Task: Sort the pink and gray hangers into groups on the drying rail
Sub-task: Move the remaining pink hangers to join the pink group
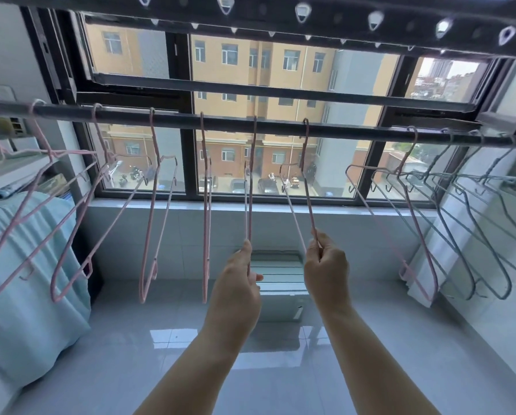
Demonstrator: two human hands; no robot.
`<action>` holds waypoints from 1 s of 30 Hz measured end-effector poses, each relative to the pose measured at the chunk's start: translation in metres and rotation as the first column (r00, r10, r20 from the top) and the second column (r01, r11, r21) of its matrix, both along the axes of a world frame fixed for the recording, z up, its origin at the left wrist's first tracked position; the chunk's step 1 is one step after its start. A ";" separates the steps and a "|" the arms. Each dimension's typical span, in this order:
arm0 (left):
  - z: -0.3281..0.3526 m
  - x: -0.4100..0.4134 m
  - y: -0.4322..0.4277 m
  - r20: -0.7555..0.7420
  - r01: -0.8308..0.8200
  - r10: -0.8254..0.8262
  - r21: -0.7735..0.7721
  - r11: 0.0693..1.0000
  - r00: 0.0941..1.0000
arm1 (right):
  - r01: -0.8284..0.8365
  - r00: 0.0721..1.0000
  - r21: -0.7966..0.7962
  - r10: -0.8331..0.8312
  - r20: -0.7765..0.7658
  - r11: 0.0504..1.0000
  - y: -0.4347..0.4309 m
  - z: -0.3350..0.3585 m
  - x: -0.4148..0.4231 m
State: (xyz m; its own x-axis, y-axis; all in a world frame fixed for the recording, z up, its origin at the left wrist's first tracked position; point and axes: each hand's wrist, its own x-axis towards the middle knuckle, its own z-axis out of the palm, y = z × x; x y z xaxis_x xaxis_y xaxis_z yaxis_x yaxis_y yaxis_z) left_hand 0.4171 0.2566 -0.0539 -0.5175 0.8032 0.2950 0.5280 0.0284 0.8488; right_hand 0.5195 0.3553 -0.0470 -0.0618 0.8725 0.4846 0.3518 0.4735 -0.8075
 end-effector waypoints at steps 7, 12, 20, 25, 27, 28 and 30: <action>0.003 -0.003 -0.001 0.047 -0.013 0.012 0.031 0.999 0.999 | 0.009 1.000 -0.015 -0.009 0.014 1.000 -0.003 -0.002 -0.013; 0.004 -0.003 -0.008 0.015 0.023 -0.024 0.060 0.998 1.000 | -0.015 0.999 -0.062 0.017 0.028 0.998 -0.007 -0.001 -0.014; 0.019 0.020 -0.006 -0.239 0.005 0.052 0.232 0.973 0.970 | 0.029 0.993 -0.021 -0.026 0.118 0.999 -0.010 0.013 0.052; 0.020 0.058 0.020 -0.225 0.103 -0.078 0.102 0.989 0.971 | 0.344 0.895 0.174 -0.378 0.238 0.923 0.033 0.022 0.128; 0.015 0.069 0.033 -0.200 0.107 -0.095 0.049 0.993 0.975 | 0.336 0.871 0.050 -0.330 0.364 0.941 0.051 0.019 0.149; 0.012 0.077 0.040 -0.179 0.093 -0.086 0.033 0.995 0.980 | 0.289 0.886 -0.065 -0.241 0.395 0.955 0.061 0.016 0.159; 0.010 0.092 0.053 -0.135 0.022 -0.018 0.030 0.999 0.991 | 0.115 0.954 -0.280 -0.027 0.300 0.953 0.074 0.012 0.169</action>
